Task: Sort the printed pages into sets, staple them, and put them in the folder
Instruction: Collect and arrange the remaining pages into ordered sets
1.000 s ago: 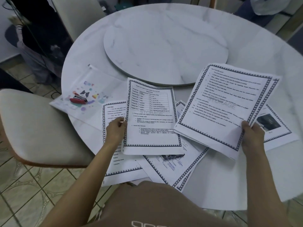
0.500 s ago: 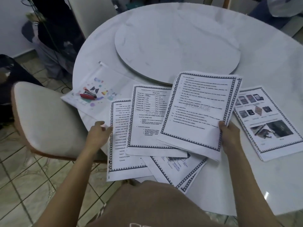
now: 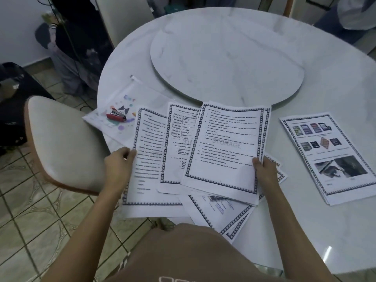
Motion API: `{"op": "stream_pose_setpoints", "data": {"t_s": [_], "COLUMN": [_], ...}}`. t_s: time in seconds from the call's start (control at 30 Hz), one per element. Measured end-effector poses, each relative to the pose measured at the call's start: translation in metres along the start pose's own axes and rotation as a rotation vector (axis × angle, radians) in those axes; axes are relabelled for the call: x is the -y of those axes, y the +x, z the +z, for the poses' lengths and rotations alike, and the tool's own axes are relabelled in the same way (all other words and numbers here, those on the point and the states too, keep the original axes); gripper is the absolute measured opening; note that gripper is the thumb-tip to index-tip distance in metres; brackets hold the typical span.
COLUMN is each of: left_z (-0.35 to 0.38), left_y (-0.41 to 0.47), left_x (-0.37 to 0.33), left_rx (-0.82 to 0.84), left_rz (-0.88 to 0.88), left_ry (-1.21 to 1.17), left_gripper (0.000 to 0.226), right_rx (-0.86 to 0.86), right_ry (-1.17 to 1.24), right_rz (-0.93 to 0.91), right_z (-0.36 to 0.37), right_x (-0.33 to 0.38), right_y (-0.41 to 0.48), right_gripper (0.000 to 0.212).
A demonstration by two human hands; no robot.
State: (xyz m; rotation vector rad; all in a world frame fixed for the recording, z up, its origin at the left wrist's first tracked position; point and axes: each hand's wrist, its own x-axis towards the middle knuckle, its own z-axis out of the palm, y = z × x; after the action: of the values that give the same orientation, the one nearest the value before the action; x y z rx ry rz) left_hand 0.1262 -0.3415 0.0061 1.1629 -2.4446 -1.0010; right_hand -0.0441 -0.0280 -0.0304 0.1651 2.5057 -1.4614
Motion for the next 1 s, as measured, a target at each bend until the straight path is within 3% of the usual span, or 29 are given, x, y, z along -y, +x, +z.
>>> {"op": "stream_pose_setpoints", "data": {"t_s": [0.3,0.5,1.0], "left_z": [-0.069,-0.098,-0.084], "left_y": [0.013,0.029,0.032], "left_x": [-0.019,-0.021,-0.033], "left_rx": [-0.325,-0.495,-0.403], "left_rz": [0.222,0.196,0.132], "left_ry": [-0.043,-0.16,-0.383], "left_gripper": [0.032,0.035,0.033], "right_rx": [-0.018,-0.02,-0.006], "right_ry": [-0.05,-0.03,0.039], "right_rz": [-0.015,-0.024,-0.019], "right_z": [0.003,0.003,-0.002], "right_x": [0.003,0.001,0.001], "right_y": [0.002,0.003,0.003], "right_gripper": [0.027,0.027,0.027]}}
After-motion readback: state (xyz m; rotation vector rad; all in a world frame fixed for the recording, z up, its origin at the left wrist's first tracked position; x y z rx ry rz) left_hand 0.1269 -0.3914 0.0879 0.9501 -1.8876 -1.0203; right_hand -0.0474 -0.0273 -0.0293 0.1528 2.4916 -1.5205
